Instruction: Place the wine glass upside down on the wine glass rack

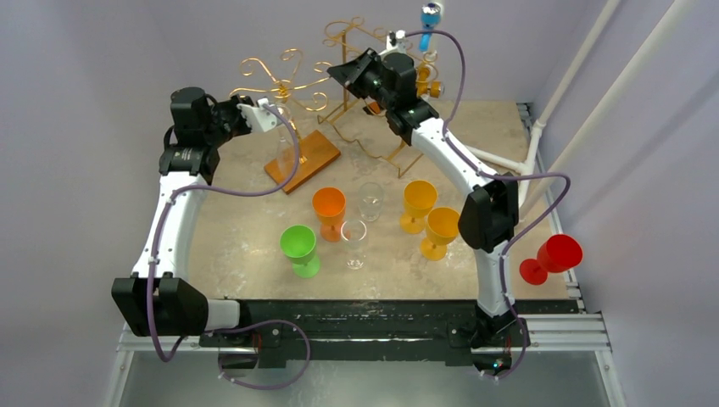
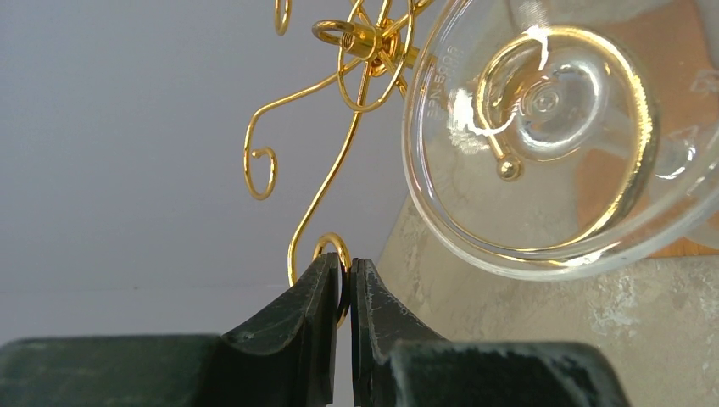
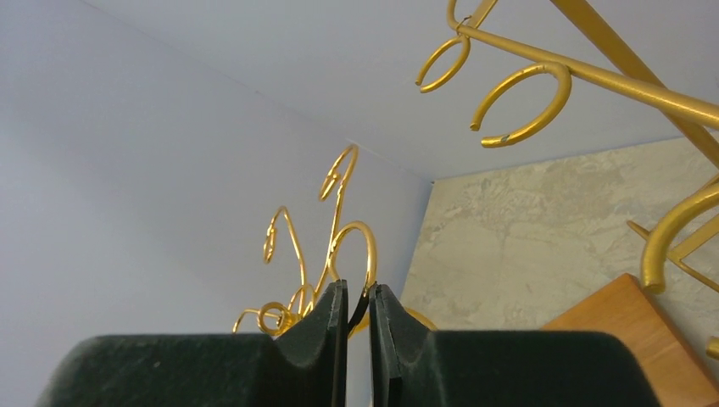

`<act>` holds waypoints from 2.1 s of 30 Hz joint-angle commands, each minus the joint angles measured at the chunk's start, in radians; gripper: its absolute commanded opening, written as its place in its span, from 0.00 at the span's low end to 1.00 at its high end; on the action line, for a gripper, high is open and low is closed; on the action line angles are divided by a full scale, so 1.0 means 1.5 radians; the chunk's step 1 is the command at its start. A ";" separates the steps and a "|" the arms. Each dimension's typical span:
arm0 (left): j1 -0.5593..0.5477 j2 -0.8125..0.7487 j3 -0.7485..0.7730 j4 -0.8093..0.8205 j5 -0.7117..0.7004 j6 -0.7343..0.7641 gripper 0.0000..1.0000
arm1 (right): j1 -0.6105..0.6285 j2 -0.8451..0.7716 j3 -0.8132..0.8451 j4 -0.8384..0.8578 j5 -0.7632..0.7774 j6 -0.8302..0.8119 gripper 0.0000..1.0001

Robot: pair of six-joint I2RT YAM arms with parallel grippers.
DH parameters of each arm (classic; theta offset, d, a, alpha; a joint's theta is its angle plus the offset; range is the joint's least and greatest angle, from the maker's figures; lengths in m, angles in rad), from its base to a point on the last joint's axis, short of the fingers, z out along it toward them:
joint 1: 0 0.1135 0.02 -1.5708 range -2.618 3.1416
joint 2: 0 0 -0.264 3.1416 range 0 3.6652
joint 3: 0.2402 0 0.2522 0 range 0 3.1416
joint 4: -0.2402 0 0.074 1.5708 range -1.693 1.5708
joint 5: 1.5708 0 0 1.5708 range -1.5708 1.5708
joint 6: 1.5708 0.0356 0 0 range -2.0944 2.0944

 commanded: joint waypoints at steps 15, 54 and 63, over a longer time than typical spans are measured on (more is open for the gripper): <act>0.009 0.090 0.069 0.172 -0.001 -0.124 0.00 | 0.076 -0.145 -0.201 0.046 0.068 0.022 0.08; 0.035 0.081 0.155 0.127 -0.157 -0.157 0.76 | 0.118 -0.185 -0.283 0.037 0.094 0.064 0.26; 0.036 0.102 0.191 0.253 -0.245 -0.242 0.80 | 0.109 -0.184 -0.288 0.028 0.096 0.067 0.27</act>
